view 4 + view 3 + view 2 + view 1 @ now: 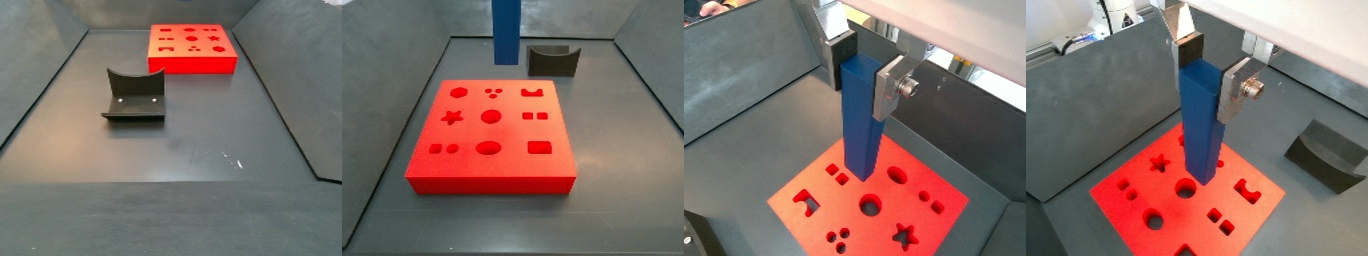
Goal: Insert the rectangle object.
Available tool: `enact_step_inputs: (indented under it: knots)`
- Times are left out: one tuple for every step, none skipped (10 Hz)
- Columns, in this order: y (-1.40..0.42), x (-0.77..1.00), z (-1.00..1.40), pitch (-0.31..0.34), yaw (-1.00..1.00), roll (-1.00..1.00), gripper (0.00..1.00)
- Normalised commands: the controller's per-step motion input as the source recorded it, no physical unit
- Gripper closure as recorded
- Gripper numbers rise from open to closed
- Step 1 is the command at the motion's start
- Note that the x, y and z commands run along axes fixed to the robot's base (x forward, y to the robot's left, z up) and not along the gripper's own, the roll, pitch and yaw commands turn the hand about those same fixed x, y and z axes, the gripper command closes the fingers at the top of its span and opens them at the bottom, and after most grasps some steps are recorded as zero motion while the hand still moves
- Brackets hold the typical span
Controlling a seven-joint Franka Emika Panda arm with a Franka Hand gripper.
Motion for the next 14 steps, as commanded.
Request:
enact_step_inputs:
  knots:
    - [-0.13, 0.00, -0.03, 0.000, 0.02, -0.06, 1.00]
    - [-0.81, 0.56, -0.40, 0.000, -0.08, 0.08, 1.00]
    - [-0.78, 0.63, -0.59, -0.064, -0.07, 0.09, 1.00]
    - [-0.76, 0.71, -0.61, -0.074, -0.06, 0.05, 1.00]
    - [-0.51, 0.93, -0.93, -0.059, -0.02, 0.03, 1.00]
    - [-0.10, 1.00, -0.83, -0.017, 0.00, -0.04, 1.00]
    - [0.00, 0.76, -0.82, -0.011, 0.09, 0.03, 1.00]
    - [-0.09, 0.76, -0.66, 0.000, 0.13, 0.09, 1.00]
    - [-0.05, 0.68, -0.64, -0.016, 0.05, 0.06, 1.00]
    - [-0.10, 0.46, -0.29, 0.000, 0.11, 0.04, 1.00]
    - [-0.12, 0.07, 0.00, 0.000, 0.00, 0.00, 1.00]
    - [-0.25, 0.10, 0.00, 0.000, 0.00, 0.01, 1.00]
    - [-0.28, 0.03, 0.00, 0.000, 0.00, 0.06, 1.00]
    - [-0.09, 0.00, 0.00, 0.000, 0.01, 0.10, 1.00]
